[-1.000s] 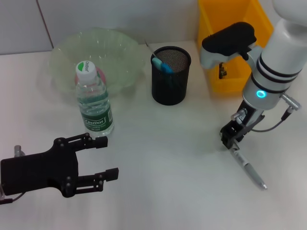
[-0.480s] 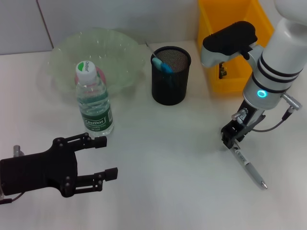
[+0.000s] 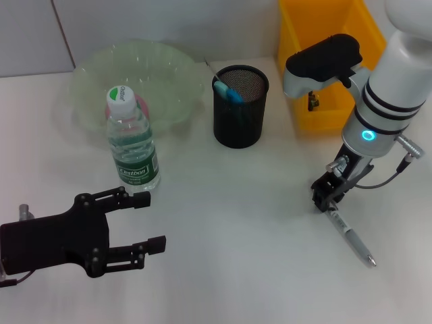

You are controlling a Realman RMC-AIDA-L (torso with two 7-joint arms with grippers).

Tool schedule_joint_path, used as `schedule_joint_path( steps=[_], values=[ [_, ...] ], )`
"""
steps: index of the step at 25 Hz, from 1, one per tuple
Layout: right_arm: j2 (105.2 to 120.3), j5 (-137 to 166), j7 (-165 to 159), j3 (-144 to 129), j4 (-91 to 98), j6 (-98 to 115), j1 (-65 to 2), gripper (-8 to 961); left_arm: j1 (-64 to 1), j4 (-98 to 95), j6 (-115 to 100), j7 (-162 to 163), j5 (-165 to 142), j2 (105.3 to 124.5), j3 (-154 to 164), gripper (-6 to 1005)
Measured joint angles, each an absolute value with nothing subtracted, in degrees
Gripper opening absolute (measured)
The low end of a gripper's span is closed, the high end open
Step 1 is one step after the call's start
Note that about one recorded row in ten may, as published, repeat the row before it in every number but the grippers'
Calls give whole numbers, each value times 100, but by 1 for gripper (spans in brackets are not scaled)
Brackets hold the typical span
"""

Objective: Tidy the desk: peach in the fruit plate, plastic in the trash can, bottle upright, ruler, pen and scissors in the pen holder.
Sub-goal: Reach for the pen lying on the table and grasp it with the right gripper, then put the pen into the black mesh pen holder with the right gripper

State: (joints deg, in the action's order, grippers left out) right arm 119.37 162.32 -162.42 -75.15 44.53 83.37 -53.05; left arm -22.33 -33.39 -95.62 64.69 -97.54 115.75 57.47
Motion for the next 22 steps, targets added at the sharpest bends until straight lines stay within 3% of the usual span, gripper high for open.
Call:
schedule_joint_path(
  steps=[22],
  values=[
    [11915,16005,-16124,-7367,4785,8348,-5210,177,-2245,-3339,-9558,6470,-9715,11584,5746,788]
  ],
)
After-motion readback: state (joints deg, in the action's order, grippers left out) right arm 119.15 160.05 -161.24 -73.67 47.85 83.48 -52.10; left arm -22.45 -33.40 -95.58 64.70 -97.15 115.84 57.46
